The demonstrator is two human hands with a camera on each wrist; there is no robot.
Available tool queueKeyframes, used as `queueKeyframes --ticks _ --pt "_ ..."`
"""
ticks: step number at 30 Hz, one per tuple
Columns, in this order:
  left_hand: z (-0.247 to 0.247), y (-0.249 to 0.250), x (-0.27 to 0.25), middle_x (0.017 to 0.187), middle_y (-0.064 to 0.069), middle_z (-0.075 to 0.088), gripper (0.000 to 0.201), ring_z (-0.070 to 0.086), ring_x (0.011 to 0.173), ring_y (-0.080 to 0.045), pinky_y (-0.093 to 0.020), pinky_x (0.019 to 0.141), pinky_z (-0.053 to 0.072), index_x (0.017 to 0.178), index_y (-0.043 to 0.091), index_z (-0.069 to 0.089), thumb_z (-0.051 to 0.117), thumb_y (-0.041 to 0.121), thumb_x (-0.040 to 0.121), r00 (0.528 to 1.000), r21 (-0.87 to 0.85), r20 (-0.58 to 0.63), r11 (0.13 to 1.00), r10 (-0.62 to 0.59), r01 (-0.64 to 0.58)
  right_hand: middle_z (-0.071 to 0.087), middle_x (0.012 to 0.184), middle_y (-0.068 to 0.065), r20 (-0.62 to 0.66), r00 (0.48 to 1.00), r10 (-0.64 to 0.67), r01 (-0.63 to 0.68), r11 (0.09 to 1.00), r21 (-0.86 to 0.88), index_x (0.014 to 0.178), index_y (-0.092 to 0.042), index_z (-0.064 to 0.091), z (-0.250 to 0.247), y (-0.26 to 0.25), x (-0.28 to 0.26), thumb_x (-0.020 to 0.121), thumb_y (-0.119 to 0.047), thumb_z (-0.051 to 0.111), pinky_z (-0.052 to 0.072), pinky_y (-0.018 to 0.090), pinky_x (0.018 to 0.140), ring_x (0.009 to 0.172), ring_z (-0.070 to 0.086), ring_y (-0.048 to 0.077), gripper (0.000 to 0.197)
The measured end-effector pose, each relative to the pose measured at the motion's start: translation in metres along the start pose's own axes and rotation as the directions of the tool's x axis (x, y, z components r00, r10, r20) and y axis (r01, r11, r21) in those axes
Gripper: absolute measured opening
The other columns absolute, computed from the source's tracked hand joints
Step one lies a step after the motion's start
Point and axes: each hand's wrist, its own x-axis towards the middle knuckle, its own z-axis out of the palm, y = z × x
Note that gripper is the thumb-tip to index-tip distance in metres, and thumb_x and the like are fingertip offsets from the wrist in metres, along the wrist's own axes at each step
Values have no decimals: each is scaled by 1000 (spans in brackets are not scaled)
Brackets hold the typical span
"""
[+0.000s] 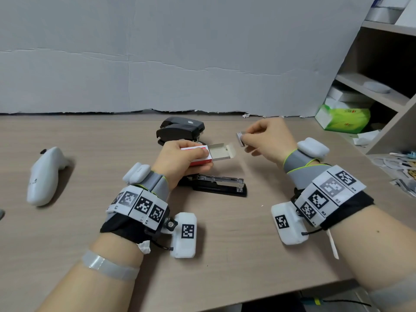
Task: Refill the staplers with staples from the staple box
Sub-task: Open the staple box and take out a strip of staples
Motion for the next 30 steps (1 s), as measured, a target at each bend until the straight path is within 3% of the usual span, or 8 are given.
queueKeyframes --ticks 3,7,9,12,18,24,28,30 --pt "1 -1 1 94 -23 67 24 72 75 -36 -40 73 62 103 -12 63 70 0 84 1000 -10 -14 1000 0 0 70 69 15 116 981 153 -127 970 -208 77 0 70 -4 16 0 76 -8 68 55 33 60 59 65 25 8" --pt "1 -2 1 98 -24 66 25 72 74 -35 -38 71 62 105 -12 63 69 0 84 1000 1 -10 1000 2 -2 70 66 20 246 940 235 -118 904 -412 68 -2 68 5 29 -3 75 -6 67 61 38 67 57 64 29 8" --pt "0 -2 0 101 -24 65 25 72 74 -35 -38 71 62 104 -12 63 70 0 84 1000 7 -10 1000 6 -6 73 69 22 226 948 225 -110 896 -430 70 1 70 7 32 0 72 -6 67 62 45 71 58 66 30 9" --pt "0 -2 1 104 -26 64 24 72 75 -35 -38 71 62 103 -11 63 70 1 84 1000 12 -6 1000 8 -8 73 71 22 214 951 222 -108 890 -442 78 6 71 7 37 5 72 -3 66 63 47 67 63 71 34 13" --pt "-1 -4 3 94 -23 67 23 72 76 -34 -39 72 62 103 -11 63 68 1 85 1000 23 4 1000 9 -9 69 65 13 266 938 223 -81 886 -456 74 -6 67 3 45 5 76 -2 71 63 44 68 63 69 30 6" --pt "0 -3 3 91 -21 68 23 72 74 -33 -38 70 62 104 -11 63 68 1 85 1000 25 4 999 24 -24 74 65 9 278 944 175 -17 871 -491 71 -10 69 -5 41 3 69 -19 78 60 37 64 52 65 23 13" --pt "4 0 -1 88 -21 70 15 73 76 -32 -36 67 62 98 -3 66 70 2 84 999 77 31 996 42 -44 75 84 6 297 941 164 26 838 -544 84 -15 67 -2 36 -2 65 -27 83 58 36 70 72 71 26 28" --pt "6 1 -2 89 -20 69 15 72 75 -31 -35 66 62 97 -2 66 71 1 83 998 109 46 993 37 -42 71 87 -1 313 939 144 26 877 -479 96 -19 65 -1 31 -3 65 -27 79 59 38 71 72 68 23 35"
